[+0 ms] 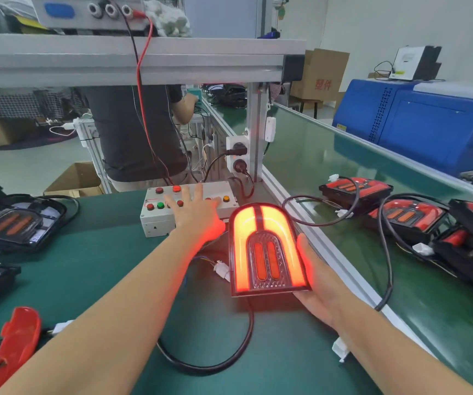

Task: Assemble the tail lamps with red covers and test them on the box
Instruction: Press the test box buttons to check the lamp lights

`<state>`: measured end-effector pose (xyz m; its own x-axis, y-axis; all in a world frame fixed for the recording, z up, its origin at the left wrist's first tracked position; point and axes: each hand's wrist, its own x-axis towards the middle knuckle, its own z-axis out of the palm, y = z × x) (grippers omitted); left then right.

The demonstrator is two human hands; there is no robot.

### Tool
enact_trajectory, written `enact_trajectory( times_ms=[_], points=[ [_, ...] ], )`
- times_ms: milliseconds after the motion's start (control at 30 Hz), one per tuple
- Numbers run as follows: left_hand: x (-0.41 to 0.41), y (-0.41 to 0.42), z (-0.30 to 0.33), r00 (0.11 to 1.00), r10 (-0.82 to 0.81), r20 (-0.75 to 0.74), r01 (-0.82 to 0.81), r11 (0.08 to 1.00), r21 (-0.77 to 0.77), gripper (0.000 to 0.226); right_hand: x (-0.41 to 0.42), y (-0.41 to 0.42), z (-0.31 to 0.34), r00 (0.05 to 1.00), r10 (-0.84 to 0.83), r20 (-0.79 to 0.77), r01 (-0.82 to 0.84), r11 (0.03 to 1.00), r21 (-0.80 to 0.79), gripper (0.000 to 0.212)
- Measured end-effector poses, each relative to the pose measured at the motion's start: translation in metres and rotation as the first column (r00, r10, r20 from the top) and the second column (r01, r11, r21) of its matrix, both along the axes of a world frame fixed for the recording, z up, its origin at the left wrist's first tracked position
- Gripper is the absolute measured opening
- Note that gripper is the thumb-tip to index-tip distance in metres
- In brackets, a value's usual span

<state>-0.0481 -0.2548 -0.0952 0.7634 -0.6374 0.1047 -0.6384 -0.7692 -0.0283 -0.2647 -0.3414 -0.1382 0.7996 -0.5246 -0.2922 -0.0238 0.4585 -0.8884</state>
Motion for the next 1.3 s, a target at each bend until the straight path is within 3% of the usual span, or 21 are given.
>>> enact_trajectory(
  times_ms=[433, 700, 767, 900, 1000, 1133, 1200, 1300],
  points=[
    [0.001, 0.002, 0.002, 1.0, -0.006, 0.009, 0.005, 1.0, 0.014, 0.065, 0.001, 0.001, 0.002, 0.998, -0.059, -0.007, 0.059, 0.997, 0.04, 0.052],
    [0.0, 0.006, 0.01, 0.998, -0.039, -0.053, 0.04, 0.999, 0.016, 0.064, 0.001, 0.001, 0.013, 0.981, -0.158, -0.115, 0.165, 0.985, 0.056, 0.044],
    [0.001, 0.013, 0.015, 0.99, -0.071, -0.12, 0.063, 0.996, -0.068, 0.063, 0.0, -0.002, 0.018, 0.965, -0.175, -0.194, 0.175, 0.984, -0.013, 0.038],
    [0.004, 0.051, 0.033, 0.946, -0.2, -0.254, 0.086, 0.912, -0.4, 0.045, -0.001, -0.01, 0.023, 0.918, -0.196, -0.345, 0.122, 0.967, -0.224, 0.035],
    [-0.015, 0.087, 0.032, 0.888, -0.365, -0.279, 0.209, 0.861, -0.464, 0.028, 0.002, -0.01, 0.028, 0.907, -0.185, -0.378, 0.077, 0.956, -0.284, 0.035],
    [-0.049, 0.094, 0.004, 0.793, -0.585, -0.17, 0.551, 0.808, -0.209, 0.037, 0.006, -0.009, 0.03, 0.897, -0.211, -0.387, 0.073, 0.937, -0.343, 0.033],
    [-0.057, 0.086, -0.011, 0.797, -0.591, -0.122, 0.583, 0.806, -0.098, 0.041, 0.007, -0.009, 0.031, 0.888, -0.223, -0.402, 0.053, 0.918, -0.392, 0.032],
    [-0.057, 0.08, -0.025, 0.812, -0.581, -0.048, 0.578, 0.813, -0.069, 0.035, 0.005, -0.011, 0.029, 0.887, -0.231, -0.401, 0.01, 0.875, -0.483, 0.031]
  ],
)
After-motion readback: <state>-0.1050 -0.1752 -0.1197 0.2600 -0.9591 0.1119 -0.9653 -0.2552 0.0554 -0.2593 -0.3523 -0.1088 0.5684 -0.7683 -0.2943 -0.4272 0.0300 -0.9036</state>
